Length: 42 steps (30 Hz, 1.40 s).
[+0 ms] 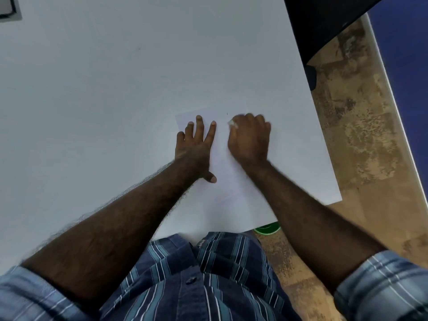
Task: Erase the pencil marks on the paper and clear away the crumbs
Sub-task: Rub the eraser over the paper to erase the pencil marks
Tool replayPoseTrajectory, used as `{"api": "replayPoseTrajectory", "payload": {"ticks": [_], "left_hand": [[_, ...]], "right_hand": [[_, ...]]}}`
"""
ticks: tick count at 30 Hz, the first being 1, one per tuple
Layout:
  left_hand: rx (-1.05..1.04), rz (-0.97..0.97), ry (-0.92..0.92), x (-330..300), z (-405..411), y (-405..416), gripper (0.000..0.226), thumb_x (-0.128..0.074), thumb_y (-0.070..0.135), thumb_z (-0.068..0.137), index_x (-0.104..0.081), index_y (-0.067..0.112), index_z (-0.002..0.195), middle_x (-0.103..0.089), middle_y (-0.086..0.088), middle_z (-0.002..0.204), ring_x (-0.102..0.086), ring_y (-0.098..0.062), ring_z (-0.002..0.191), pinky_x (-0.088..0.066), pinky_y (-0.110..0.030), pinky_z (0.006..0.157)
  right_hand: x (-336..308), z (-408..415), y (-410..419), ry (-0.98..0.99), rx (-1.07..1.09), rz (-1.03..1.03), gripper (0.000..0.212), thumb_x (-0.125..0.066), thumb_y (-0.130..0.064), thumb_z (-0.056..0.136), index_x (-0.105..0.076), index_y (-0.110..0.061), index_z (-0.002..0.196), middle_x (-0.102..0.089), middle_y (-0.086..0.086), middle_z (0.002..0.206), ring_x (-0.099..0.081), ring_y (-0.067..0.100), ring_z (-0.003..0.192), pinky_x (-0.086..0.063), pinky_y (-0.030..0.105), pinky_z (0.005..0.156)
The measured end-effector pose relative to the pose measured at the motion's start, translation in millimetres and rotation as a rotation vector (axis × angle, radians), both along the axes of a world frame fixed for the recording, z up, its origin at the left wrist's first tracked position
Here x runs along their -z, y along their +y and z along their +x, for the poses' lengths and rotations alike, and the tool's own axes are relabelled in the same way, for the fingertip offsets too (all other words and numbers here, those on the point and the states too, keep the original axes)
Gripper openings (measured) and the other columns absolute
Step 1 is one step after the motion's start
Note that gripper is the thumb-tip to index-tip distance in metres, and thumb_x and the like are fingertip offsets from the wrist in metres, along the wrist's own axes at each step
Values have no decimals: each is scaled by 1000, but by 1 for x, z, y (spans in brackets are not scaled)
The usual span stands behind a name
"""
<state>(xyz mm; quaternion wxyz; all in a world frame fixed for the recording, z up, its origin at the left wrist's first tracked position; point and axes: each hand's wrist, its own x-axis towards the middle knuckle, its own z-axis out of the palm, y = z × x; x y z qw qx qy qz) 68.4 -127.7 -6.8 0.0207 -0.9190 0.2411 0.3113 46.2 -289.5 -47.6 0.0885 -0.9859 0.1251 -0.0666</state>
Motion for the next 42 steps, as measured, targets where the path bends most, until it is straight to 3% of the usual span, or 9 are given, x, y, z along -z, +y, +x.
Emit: {"api": "replayPoseTrajectory", "payload": {"ticks": [4, 12, 20, 26, 35, 42], "left_hand": [[-5, -9, 12, -2, 1, 0, 163, -89, 73, 55, 23, 21, 161, 26, -21, 166, 5, -44, 156, -14, -54, 124], [0, -3, -11, 0, 0, 0, 162, -87, 75, 55, 21, 19, 162, 23, -23, 167, 1, -46, 156, -18, -54, 122], [-4, 5, 8, -1, 1, 0, 162, -87, 74, 55, 23, 21, 161, 25, -21, 167, 4, -44, 157, -15, -55, 124], [7, 10, -24, 0, 0, 0, 162, -85, 77, 55, 22, 19, 161, 23, -23, 167, 0, -46, 156, -20, -54, 121], [-10, -10, 9, -1, 1, 1, 163, -88, 74, 54, 22, 21, 161, 24, -22, 167, 4, -44, 157, -15, -54, 124], [-2, -10, -17, -1, 0, 2, 161, -87, 74, 56, 21, 19, 162, 22, -23, 167, 0, -46, 156, -18, -55, 122]], "right_hand": [[-2, 27, -16, 12, 94, 15, 15, -59, -25, 96, -72, -18, 97, -71, 5, 94, -61, 35, 95, -41, 44, 82], [-3, -32, 19, 51, -99, 46, 23, -55, -28, 102, -74, -19, 109, -73, 1, 99, -61, 27, 93, -43, 42, 81], [0, 29, -11, 27, 79, -13, 15, -59, -24, 98, -73, -19, 102, -72, 3, 97, -61, 31, 95, -43, 44, 81], [-2, -31, 26, 60, -97, 41, 22, -54, -27, 103, -74, -20, 107, -71, 0, 98, -60, 27, 93, -45, 44, 80], [3, 39, -7, 30, 57, -27, 13, -61, -22, 97, -74, -18, 99, -71, 2, 95, -60, 30, 93, -42, 44, 79], [-3, -27, 32, 76, -67, 46, 23, -53, -28, 104, -74, -21, 109, -72, 0, 100, -60, 27, 95, -45, 43, 82]]}}
